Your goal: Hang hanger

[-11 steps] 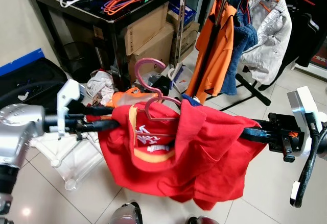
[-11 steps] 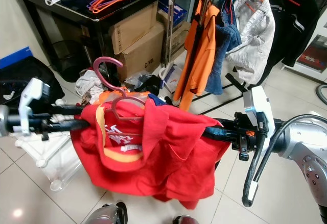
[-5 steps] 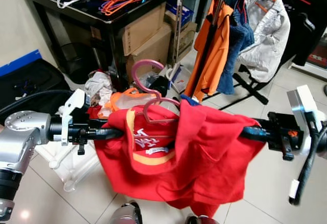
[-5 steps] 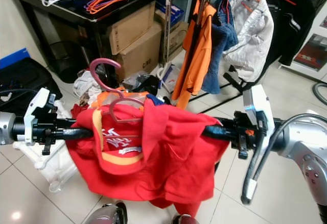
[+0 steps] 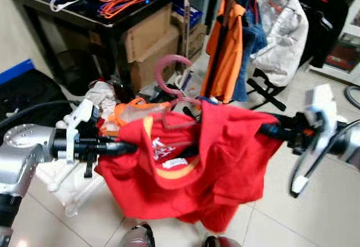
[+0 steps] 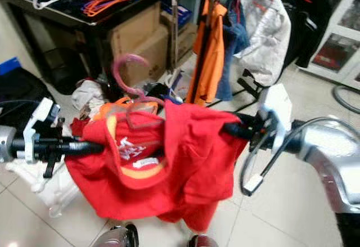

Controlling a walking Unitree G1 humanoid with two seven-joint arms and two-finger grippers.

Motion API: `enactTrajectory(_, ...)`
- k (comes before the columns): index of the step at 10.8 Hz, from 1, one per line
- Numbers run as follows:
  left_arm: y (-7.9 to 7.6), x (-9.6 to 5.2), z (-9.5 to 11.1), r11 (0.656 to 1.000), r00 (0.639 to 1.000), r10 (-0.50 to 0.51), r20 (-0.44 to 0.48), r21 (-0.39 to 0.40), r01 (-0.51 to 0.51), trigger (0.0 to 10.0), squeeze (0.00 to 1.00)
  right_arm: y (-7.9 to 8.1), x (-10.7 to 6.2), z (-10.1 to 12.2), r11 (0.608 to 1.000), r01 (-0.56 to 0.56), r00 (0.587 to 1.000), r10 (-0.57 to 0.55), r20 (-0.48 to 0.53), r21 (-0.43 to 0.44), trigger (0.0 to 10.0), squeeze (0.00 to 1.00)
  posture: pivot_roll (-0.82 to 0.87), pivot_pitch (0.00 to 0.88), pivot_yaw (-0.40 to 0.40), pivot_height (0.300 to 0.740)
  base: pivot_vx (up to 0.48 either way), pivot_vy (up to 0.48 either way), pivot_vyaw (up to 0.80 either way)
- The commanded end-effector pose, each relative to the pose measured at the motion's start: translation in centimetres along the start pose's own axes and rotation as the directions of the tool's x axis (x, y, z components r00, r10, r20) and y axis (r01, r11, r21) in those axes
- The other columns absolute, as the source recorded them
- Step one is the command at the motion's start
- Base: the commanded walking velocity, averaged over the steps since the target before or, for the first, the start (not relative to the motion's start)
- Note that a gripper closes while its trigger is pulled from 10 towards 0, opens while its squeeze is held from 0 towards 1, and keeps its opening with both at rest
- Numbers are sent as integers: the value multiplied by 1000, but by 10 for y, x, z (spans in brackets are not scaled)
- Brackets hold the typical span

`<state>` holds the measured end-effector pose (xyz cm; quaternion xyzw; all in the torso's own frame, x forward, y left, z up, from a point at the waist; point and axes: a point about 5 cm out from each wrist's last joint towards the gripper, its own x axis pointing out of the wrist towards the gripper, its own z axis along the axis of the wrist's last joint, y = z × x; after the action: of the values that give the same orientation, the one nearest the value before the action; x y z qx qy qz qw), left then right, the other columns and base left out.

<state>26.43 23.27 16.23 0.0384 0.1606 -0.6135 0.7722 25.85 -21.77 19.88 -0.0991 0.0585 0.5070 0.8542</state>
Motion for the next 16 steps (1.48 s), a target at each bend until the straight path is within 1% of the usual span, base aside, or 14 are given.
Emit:
enactTrajectory(1, -3, -4, 8, 1000, 1000, -9, 17, 26, 9, 0, 0, -9, -4, 6, 997, 51, 999, -51, 5, -62, 10000, 1000, -154, 111, -23, 740, 0, 0, 0)
enactTrajectory(2, -7, -5, 9, 999, 999, -28, 16, 23, 28, 0, 0, -20, -8, 8, 995, 72, 997, -72, 6, -69, 10000, 1000, -144, 110, -24, 740, 0, 0, 0)
enactTrajectory(4, -11, -4, 9, 999, 999, -38, 20, 17, 38, 0, 0, -38, -4, 19, 978, 186, 977, -175, 120, -91, 10000, 1000, -134, 105, -31, 740, 0, 0, 0)
enactTrajectory(6, -14, 3, 5, 999, 998, -37, 41, 2, 37, 0, 0, -41, 1, 18, 969, 232, 964, -216, 156, -89, 10000, 1000, -130, 101, -35, 740, 0, 0, 0)
enactTrajectory(7, -20, 11, 2, 998, 997, -55, 54, -6, 56, 0, 0, -38, 5, 11, 968, 237, 962, -222, 156, -86, 10000, 1000, -134, 100, -34, 740, 0, 0, 0)
enactTrajectory(8, -25, 16, 0, 997, 995, -79, 62, -16, 80, 0, 0, -41, 8, 0, 960, 264, 960, -252, 122, -97, 10000, 1000, -134, 100, -32, 740, 0, 0, 0)
enactTrajectory(9, -25, 17, 1, 996, 994, -85, 66, -16, 86, 0, 0, -45, 10, -3, 951, 291, 952, -278, 127, -104, 10000, 1000, -132, 102, -29, 740, 0, 0, 0)
enactTrajectory(10, -27, 18, 1, 995, 993, -97, 65, -19, 98, 0, 0, -55, 12, 11, 927, 362, 919, -339, 203, -93, 10000, 1000, -132, 104, -25, 740, 0, 0, 0)
enactTrajectory(11, -28, 17, 1, 995, 993, -94, 64, -23, 96, 0, 0, -65, 9, 21, 902, 424, 884, -394, 251, -77, 5294, 1000, -127, 105, -25, 740, 0, 0, 0)
enactTrajectory(12, -29, 17, 0, 995, 994, -91, 63, -27, 93, 0, 0, -75, 5, 27, 871, 481, 856, -442, 269, -97, 6078, 1000, -124, 105, -25, 740, 0, 0, 0)
enactTrajectory(13, -30, 17, -1, 995, 994, -92, 63, -29, 94, 0, 0, -90, -2, 34, 809, 573, 805, -526, 275, -128, 10000, 1000, -122, 106, -26, 740, 0, 0, 0)
enactTrajectory(14, -31, 17, -2, 995, 994, -94, 64, -33, 96, 0, 0, -97, -4, 39, 762, 628, 766, -571, 294, -155, 10000, 1000, -119, 107, -25, 740, 0, 0, 0)
enactTrajectory(15, -37, 21, -4, 992, 992, -113, 64, -47, 116, 0, 0, -109, -5, 48, 647, 729, 682, -662, 312, -222, 10000, 1000, -111, 111, -24, 740, 0, 0, 0)
enactTrajectory(16, -38, 21, -5, 992, 991, -115, 64, -48, 118, 0, 0, -109, -5, 49, 646, 731, 679, -662, 317, -218, 10000, 1000, -111, 111, -24, 740, 0, 0, 0)
